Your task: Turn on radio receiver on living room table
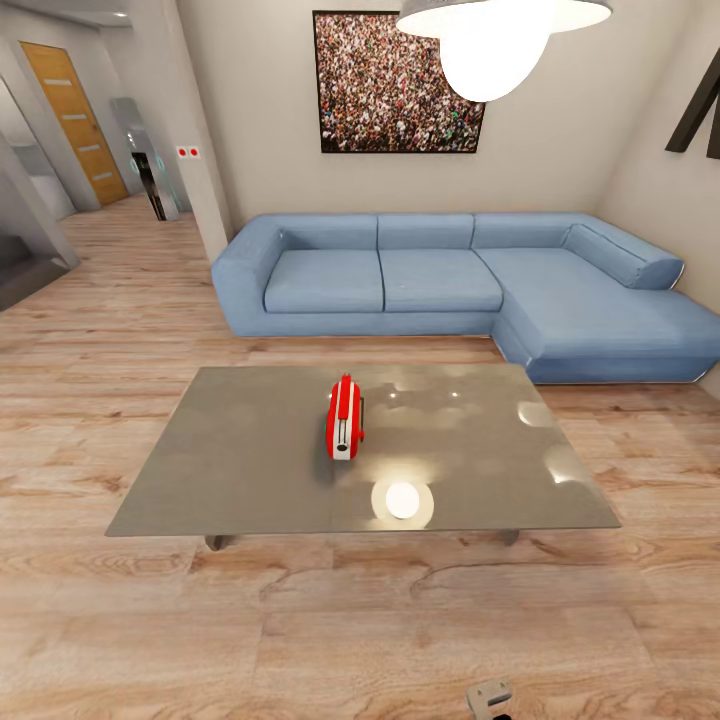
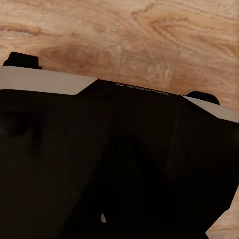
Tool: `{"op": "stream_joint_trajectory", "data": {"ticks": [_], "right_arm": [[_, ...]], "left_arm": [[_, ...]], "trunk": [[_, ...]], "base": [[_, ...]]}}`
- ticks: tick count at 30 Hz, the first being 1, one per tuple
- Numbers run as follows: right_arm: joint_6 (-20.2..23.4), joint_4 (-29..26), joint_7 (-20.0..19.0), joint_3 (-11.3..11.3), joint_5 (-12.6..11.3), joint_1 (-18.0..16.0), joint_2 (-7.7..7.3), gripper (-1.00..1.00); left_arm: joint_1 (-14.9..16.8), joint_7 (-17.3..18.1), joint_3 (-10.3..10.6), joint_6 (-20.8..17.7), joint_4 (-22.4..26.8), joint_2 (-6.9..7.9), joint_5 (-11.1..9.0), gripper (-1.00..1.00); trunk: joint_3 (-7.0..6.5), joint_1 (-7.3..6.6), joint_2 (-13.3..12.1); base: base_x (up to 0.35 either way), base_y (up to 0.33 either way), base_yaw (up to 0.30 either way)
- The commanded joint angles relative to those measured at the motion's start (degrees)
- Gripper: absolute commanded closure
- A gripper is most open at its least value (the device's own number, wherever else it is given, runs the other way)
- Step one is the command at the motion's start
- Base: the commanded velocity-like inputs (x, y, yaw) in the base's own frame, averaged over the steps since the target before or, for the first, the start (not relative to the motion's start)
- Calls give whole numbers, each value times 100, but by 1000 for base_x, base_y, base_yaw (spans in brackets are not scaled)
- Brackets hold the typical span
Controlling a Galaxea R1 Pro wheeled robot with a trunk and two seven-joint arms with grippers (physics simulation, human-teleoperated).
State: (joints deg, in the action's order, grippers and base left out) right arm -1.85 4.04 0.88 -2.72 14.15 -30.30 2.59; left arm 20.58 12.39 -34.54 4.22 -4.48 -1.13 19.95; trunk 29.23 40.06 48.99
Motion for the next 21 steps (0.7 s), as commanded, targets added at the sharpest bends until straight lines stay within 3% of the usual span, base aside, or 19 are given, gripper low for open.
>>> {"op": "stream_joint_trajectory", "data": {"ticks": [1, 21], "right_arm": [[0, 0, 0, 0, 0, 1, -2, -100], [0, 0, 0, 0, 0, 0, -3, -100]], "left_arm": [[0, 0, 0, 0, 0, -1, 0, 100], [-1, 0, 0, 0, 0, -2, 0, 100]], "trunk": [[0, 0, 0], [0, 0, 0]], "base": [[0, 0, 0], [0, 0, 0]]}}
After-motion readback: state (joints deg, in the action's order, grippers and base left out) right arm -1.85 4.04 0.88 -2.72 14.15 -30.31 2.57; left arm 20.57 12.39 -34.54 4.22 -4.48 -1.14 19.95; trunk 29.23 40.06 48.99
